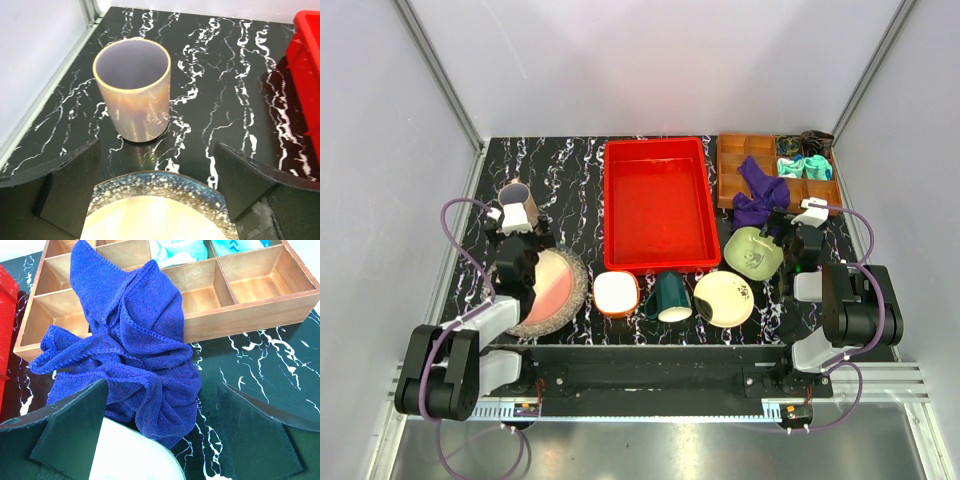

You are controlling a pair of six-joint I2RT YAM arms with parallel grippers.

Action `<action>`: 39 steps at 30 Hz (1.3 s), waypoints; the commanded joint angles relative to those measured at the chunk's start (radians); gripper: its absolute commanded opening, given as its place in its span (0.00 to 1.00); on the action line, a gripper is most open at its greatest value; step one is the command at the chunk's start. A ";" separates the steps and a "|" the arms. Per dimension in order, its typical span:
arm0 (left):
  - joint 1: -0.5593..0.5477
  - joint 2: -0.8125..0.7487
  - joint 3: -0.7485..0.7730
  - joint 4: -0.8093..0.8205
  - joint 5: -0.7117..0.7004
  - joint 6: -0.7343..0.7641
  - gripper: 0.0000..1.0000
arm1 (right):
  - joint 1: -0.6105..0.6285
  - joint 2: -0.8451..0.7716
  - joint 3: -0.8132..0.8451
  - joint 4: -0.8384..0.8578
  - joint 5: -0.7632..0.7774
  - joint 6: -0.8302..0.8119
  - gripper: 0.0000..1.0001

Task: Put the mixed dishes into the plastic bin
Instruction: Adjust the plastic bin at the center of the board.

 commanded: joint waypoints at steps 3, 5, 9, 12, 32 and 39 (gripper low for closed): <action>0.003 -0.035 0.000 -0.030 -0.021 -0.076 0.99 | -0.002 0.001 0.004 0.048 -0.005 -0.009 1.00; 0.003 -0.040 -0.029 0.040 -0.023 -0.087 0.99 | -0.002 0.001 0.004 0.048 -0.003 -0.009 1.00; 0.003 -0.049 -0.103 0.146 -0.015 -0.059 0.99 | -0.002 0.001 0.003 0.048 -0.005 -0.010 1.00; 0.003 -0.048 -0.102 0.157 -0.031 -0.059 0.99 | -0.002 0.001 0.003 0.048 -0.003 -0.009 1.00; 0.003 -0.045 -0.138 0.249 -0.032 -0.027 0.99 | 0.037 -0.339 0.128 -0.388 0.195 0.060 1.00; 0.003 -0.065 -0.157 0.261 -0.050 -0.036 0.99 | 0.263 -0.374 0.395 -0.717 0.176 0.176 1.00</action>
